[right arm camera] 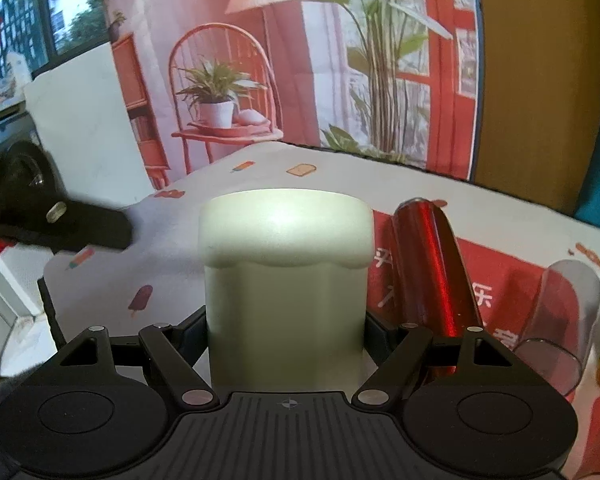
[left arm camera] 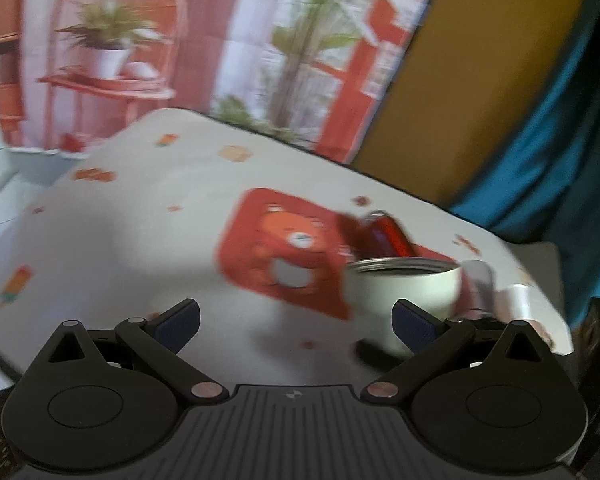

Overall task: Flip cup upright
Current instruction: 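Lift and rotate the white cup with the left gripper, opening upward, then lower the upright white cup onto the mat with the left gripper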

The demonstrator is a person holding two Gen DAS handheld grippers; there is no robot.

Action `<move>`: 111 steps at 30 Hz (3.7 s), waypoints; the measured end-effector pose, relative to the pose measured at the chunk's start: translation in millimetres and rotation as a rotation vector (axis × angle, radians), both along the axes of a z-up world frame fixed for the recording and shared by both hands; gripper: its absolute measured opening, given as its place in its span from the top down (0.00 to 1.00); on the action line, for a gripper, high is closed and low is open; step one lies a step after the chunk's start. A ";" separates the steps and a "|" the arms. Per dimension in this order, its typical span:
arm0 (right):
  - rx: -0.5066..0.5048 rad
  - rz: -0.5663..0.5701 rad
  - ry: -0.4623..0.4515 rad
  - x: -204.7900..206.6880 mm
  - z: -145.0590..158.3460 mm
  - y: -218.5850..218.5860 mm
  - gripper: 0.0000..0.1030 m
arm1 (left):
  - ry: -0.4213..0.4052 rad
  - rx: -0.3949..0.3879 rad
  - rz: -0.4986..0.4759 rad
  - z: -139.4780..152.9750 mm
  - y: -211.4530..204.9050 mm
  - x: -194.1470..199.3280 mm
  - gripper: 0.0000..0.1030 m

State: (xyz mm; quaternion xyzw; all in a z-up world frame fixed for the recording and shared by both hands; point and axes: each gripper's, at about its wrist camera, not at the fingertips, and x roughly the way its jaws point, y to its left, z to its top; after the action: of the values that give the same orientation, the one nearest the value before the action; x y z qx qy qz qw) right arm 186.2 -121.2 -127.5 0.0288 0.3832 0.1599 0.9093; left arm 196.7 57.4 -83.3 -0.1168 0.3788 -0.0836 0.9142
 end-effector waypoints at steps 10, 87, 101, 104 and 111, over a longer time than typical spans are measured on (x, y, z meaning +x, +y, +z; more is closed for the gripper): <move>0.016 -0.001 -0.021 -16.9 0.8 -6.3 0.29 | 0.040 -0.100 -0.135 -14.2 -40.7 31.4 0.00; -0.089 -0.098 -0.025 -52.8 22.0 -32.1 0.19 | 0.012 -0.142 -0.282 2.7 -70.3 -27.6 0.13; -0.092 -0.112 -0.041 -60.4 31.4 -30.6 0.16 | -0.025 -0.085 -0.302 5.6 -69.1 -48.8 0.12; -0.094 -0.109 -0.044 -63.3 35.5 -29.6 0.13 | -0.035 -0.074 -0.291 7.9 -64.8 -51.6 0.12; -0.066 -0.105 0.014 -68.3 51.3 -31.2 0.00 | -0.055 -0.044 -0.233 22.1 -51.7 -61.7 0.05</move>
State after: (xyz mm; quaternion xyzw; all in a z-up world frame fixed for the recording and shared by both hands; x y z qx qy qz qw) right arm 117.9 -152.4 -76.1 0.0200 0.3926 0.0989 0.9142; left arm 135.0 5.7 -61.3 -0.0897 0.3627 -0.2006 0.9056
